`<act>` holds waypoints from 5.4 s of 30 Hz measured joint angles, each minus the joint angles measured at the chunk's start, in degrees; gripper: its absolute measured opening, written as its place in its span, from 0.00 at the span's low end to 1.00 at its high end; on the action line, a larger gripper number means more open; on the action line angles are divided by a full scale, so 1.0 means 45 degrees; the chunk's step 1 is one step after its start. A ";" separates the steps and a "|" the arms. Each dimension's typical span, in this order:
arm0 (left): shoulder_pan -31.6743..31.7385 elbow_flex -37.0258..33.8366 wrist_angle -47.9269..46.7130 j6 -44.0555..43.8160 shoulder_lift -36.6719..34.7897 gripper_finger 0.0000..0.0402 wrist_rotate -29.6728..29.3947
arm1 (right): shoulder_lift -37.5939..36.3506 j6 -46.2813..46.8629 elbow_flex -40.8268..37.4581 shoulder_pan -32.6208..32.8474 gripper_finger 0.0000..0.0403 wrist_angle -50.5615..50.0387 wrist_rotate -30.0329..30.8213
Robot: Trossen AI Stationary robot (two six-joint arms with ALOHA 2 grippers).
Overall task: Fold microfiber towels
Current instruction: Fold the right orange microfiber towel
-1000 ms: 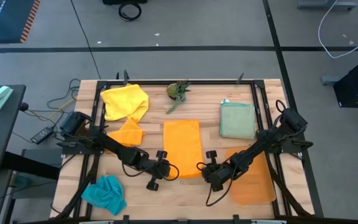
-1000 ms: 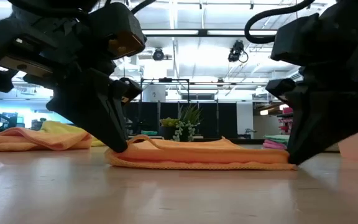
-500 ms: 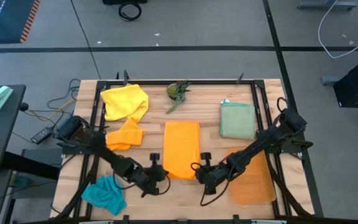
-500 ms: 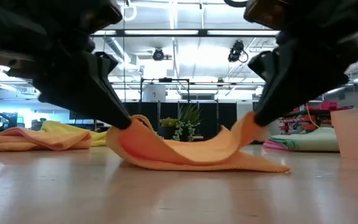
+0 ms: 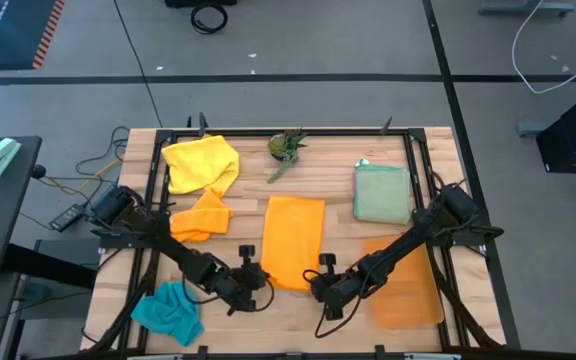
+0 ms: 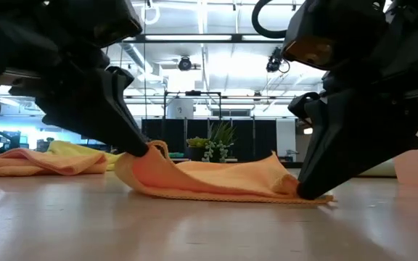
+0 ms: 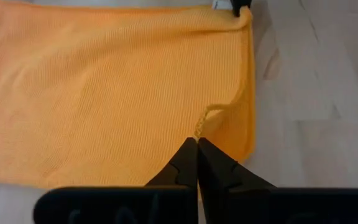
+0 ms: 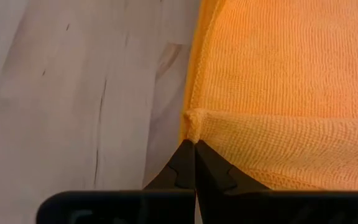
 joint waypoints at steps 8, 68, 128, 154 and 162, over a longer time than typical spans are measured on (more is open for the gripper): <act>-0.0331 0.0000 -0.1345 -0.1692 -0.0005 0.03 0.0010 | -0.0019 0.0070 0.0019 -0.0024 0.01 -0.0344 -0.0170; 0.0913 -0.0039 -0.0764 0.1009 -0.0045 0.02 0.3166 | -0.0670 -0.1267 -0.0112 -0.0367 0.01 -0.0841 0.0127; 0.0714 0.0219 -0.1348 0.0936 -0.0869 0.01 0.2151 | -0.0092 -0.1683 -0.0005 -0.1501 0.01 -0.0055 -0.2490; 0.0320 0.0019 -0.1679 0.0762 -0.1051 0.01 0.3835 | -0.0937 -0.2174 -0.0121 -0.1506 0.00 -0.0478 -0.2606; 0.1841 0.0039 -0.1778 0.3571 -0.2442 0.01 0.1775 | -0.3414 -0.3674 -0.0072 -0.2075 0.00 -0.0818 -0.2018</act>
